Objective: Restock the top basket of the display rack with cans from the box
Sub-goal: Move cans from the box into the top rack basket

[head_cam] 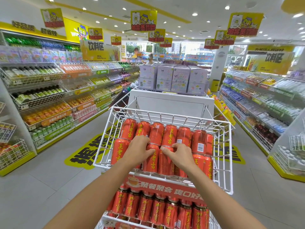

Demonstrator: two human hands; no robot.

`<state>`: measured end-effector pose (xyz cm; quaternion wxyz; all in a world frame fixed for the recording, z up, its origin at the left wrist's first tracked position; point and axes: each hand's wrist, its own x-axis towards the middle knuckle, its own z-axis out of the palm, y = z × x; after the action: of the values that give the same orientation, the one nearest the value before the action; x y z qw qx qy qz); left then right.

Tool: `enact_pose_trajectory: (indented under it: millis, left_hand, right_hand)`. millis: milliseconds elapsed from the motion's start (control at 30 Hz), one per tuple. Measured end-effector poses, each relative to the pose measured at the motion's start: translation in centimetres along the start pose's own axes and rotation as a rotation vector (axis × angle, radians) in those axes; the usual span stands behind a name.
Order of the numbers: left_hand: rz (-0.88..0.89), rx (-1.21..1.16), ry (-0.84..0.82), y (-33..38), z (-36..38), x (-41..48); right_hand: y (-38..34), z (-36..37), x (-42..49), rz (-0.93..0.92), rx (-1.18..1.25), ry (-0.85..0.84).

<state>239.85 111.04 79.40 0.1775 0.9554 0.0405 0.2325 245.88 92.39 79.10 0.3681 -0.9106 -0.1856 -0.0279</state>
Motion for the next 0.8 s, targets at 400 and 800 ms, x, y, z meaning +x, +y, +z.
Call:
enact_pose_trajectory:
  millis: [400,800]
  left_hand:
    - [0.105,0.139,-0.234,1.0,-4.3,-2.4]
    - [0.307,0.146,-0.314,1.5,-8.8,-17.0]
  right_hand:
    - [-1.3,-3.1,-1.6,-0.244,-0.431,-0.184]
    - [-6.2,-4.0,-21.8,-0.171,-0.596,-0.116]
